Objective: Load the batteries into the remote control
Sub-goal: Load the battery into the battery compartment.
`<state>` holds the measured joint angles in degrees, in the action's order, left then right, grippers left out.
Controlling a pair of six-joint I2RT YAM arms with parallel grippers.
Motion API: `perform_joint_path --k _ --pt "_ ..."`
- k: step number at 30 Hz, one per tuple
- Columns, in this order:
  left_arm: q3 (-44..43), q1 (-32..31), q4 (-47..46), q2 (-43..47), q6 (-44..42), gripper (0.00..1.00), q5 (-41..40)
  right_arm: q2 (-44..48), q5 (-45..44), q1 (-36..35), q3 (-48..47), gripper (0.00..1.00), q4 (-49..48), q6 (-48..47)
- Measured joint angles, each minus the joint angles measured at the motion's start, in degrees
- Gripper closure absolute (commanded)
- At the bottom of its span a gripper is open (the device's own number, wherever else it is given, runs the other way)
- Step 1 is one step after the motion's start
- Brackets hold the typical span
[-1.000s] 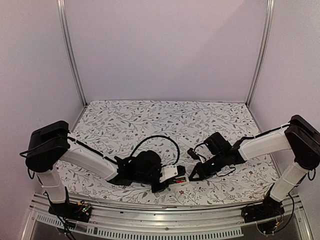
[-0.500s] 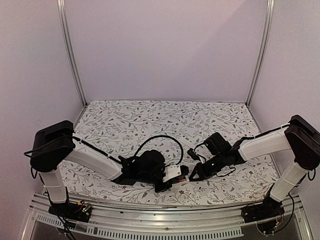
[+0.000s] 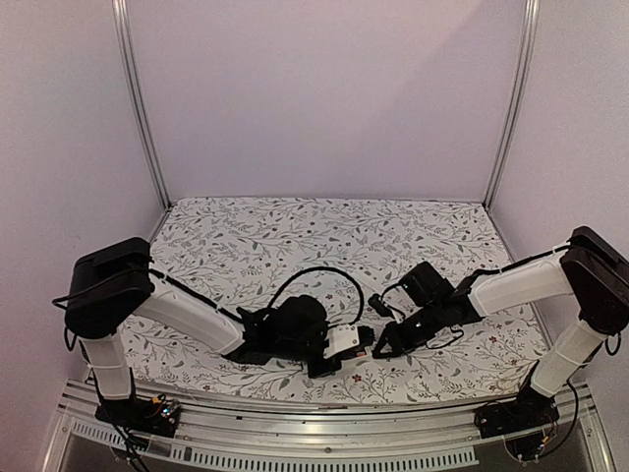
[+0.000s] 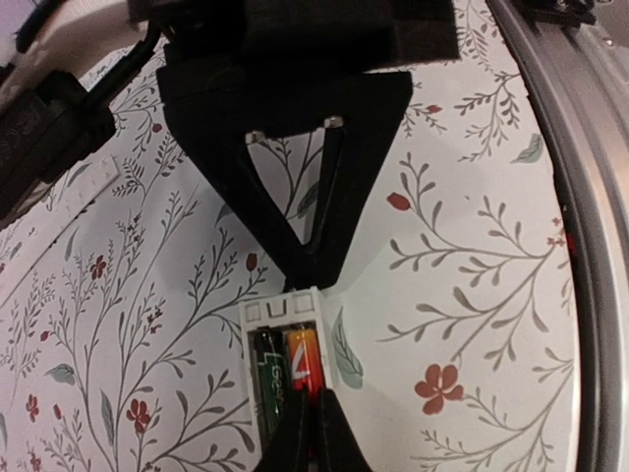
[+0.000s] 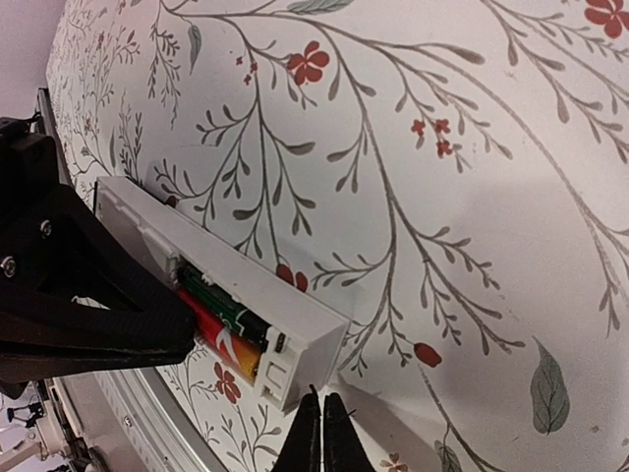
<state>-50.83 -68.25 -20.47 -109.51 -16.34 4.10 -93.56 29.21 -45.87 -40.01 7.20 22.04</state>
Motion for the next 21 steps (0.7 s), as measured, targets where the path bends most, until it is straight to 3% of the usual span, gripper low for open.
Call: perform_joint_path --k 14,21 --pt "7.8 0.7 -12.1 10.2 4.1 0.88 2.9 2.5 -5.3 -0.3 -5.9 1.0 6.8 -3.7" --pt "16.2 3.2 -19.0 19.2 8.4 0.79 -0.2 1.2 -2.5 -4.1 -9.2 1.0 6.4 -5.4"
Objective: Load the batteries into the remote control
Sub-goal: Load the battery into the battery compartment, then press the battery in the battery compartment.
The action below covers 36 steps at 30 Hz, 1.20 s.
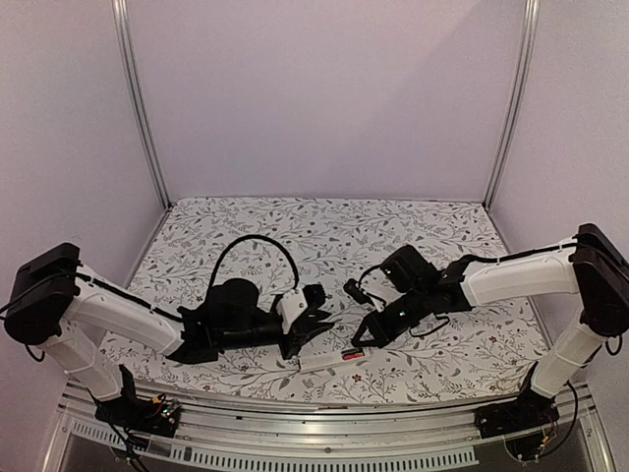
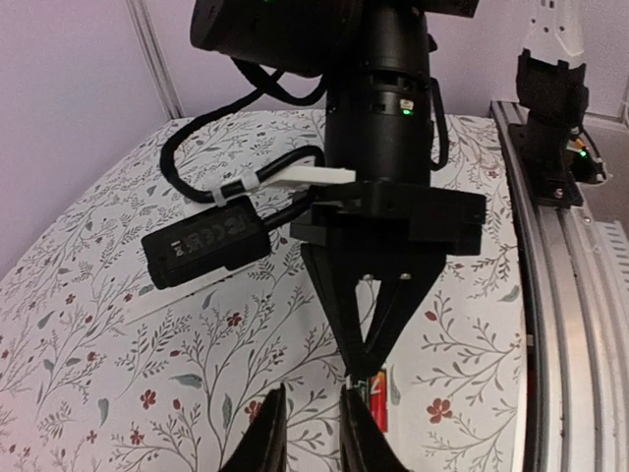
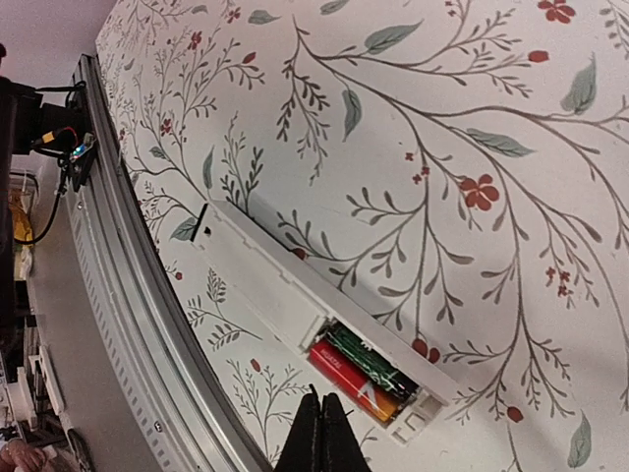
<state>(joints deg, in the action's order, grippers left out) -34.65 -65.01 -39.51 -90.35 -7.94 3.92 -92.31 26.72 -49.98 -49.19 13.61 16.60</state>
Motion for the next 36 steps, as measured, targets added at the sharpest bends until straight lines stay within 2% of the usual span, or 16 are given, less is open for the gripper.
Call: perform_joint_path --k 10,16,36 --pt "8.8 2.2 -0.9 10.6 3.5 0.78 -9.4 -6.7 3.4 -1.3 -4.6 1.0 -0.8 -2.1" --pt "9.5 2.3 -0.9 11.2 3.8 0.77 -11.1 -10.6 4.9 -1.2 -4.8 1.0 -1.7 -2.5" --pt "11.4 3.1 -1.8 13.1 3.8 0.77 -12.5 -8.7 3.6 -2.3 -9.3 1.0 4.3 -5.5"
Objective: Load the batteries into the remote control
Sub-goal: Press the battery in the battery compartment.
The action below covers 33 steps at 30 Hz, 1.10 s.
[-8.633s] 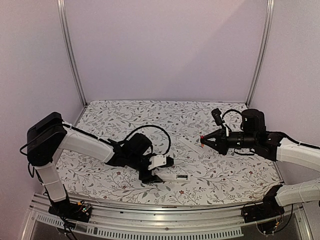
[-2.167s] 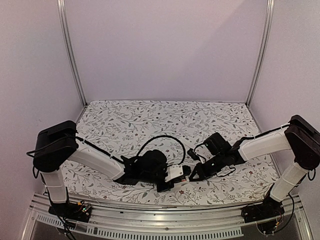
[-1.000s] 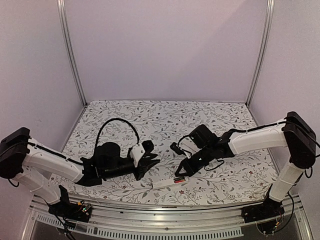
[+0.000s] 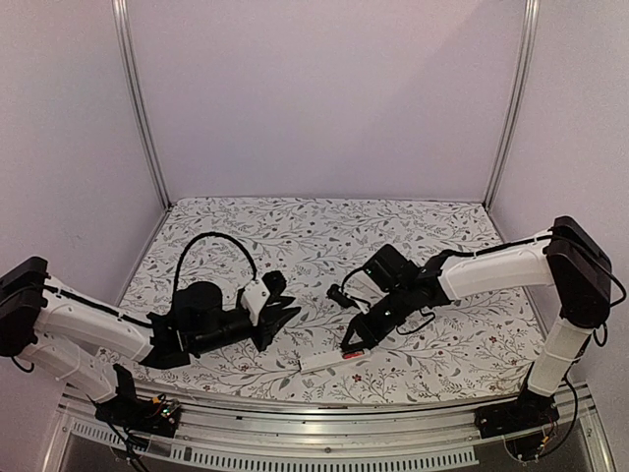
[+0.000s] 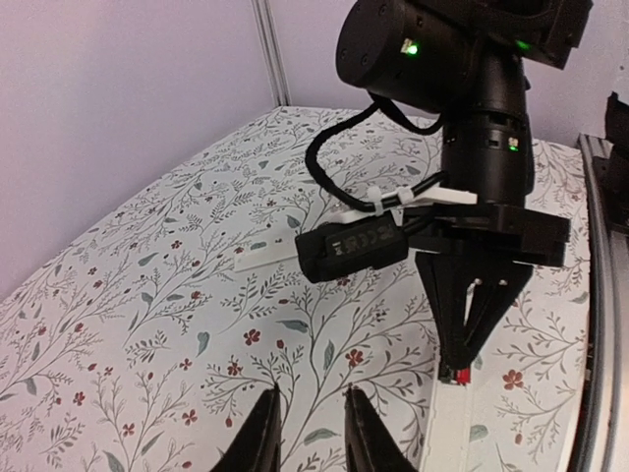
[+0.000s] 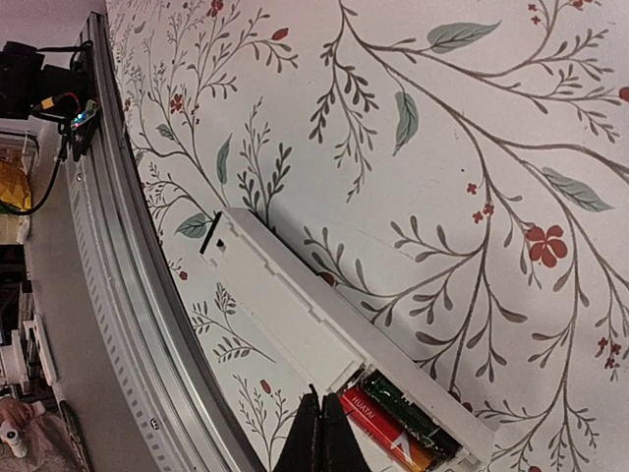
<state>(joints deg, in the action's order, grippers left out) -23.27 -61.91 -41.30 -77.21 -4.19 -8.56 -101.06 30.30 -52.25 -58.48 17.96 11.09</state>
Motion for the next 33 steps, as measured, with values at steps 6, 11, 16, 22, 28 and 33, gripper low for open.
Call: perform_joint_path --k 6,11,16,22,28,33 --pt "0.9 0.1 0.0 0.8 0.2 0.77 -0.3 -0.4 0.0 -0.1 1.6 1.0 0.0 0.0" --pt "0.9 0.1 0.0 0.8 0.2 0.77 -0.8 -2.2 -0.2 -0.1 1.6 1.0 -0.6 -0.2" --pt "1.3 0.2 0.0 1.4 0.2 0.77 -1.2 -2.4 -0.3 -0.2 1.6 1.0 -0.9 -0.8" --pt "1.6 0.2 0.0 1.6 0.2 0.77 -1.2 -2.4 -1.2 -0.3 0.7 0.97 0.3 -1.6" --pt "1.7 0.5 0.0 3.0 0.3 0.33 -1.6 -1.2 -6.5 0.8 -6.4 0.7 5.8 -2.9" --pt "1.7 0.9 0.1 5.6 2.4 0.01 -4.2 3.3 -16.8 6.0 -12.9 0.65 7.0 -3.3"
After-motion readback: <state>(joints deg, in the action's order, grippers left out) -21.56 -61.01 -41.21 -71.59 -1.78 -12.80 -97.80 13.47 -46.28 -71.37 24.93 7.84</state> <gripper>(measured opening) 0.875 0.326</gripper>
